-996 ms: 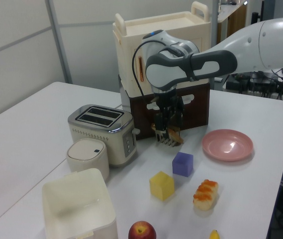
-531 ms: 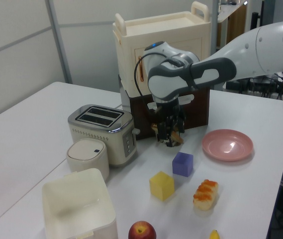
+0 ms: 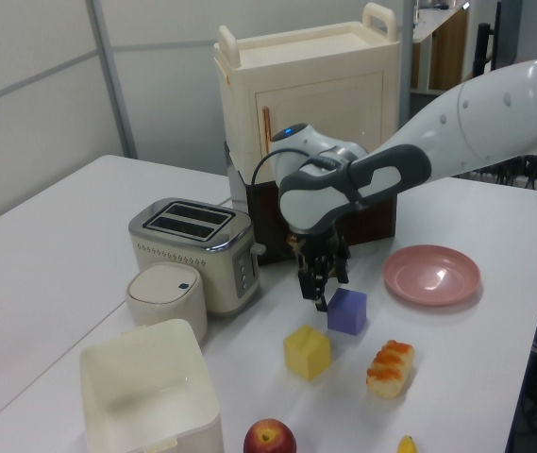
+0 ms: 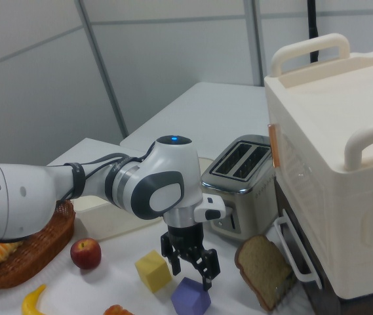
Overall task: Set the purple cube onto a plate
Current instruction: 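Move the open gripper over the purple cube and lower it, then close the gripper on the purple cube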
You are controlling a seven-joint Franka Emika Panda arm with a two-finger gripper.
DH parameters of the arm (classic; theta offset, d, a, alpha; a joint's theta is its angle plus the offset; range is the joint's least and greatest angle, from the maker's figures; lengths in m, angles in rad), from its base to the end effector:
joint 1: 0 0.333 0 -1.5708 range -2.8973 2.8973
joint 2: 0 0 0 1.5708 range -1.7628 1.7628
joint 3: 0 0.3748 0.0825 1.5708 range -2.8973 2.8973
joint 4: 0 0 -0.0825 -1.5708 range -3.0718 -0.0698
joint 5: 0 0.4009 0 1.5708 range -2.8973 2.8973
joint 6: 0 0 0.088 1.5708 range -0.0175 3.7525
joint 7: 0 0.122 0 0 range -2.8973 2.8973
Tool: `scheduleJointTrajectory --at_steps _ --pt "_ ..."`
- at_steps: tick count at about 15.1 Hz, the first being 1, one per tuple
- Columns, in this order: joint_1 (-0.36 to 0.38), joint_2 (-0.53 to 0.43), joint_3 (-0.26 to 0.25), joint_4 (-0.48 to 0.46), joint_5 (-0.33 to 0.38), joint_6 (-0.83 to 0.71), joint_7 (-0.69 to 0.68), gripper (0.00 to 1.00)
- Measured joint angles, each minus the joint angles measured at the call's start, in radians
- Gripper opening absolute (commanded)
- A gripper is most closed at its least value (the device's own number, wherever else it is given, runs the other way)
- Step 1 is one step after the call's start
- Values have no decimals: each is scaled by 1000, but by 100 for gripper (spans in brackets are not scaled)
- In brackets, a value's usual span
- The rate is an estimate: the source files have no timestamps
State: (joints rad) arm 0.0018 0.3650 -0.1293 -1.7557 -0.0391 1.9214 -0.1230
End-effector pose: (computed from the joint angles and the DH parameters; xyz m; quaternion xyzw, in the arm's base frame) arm 0.6530 -0.0793 0.3795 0.9943 0.0082 -0.1024 0.0283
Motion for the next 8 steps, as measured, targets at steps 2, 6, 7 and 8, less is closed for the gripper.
scheduleJointTrajectory --at_steps 2,6,7,8 --pt "7 6 0 0 0 1 0 100" --pt "10 6 0 0 0 1 0 100" --pt "10 6 0 0 0 1 0 100" --pt "10 6 0 0 0 1 0 100"
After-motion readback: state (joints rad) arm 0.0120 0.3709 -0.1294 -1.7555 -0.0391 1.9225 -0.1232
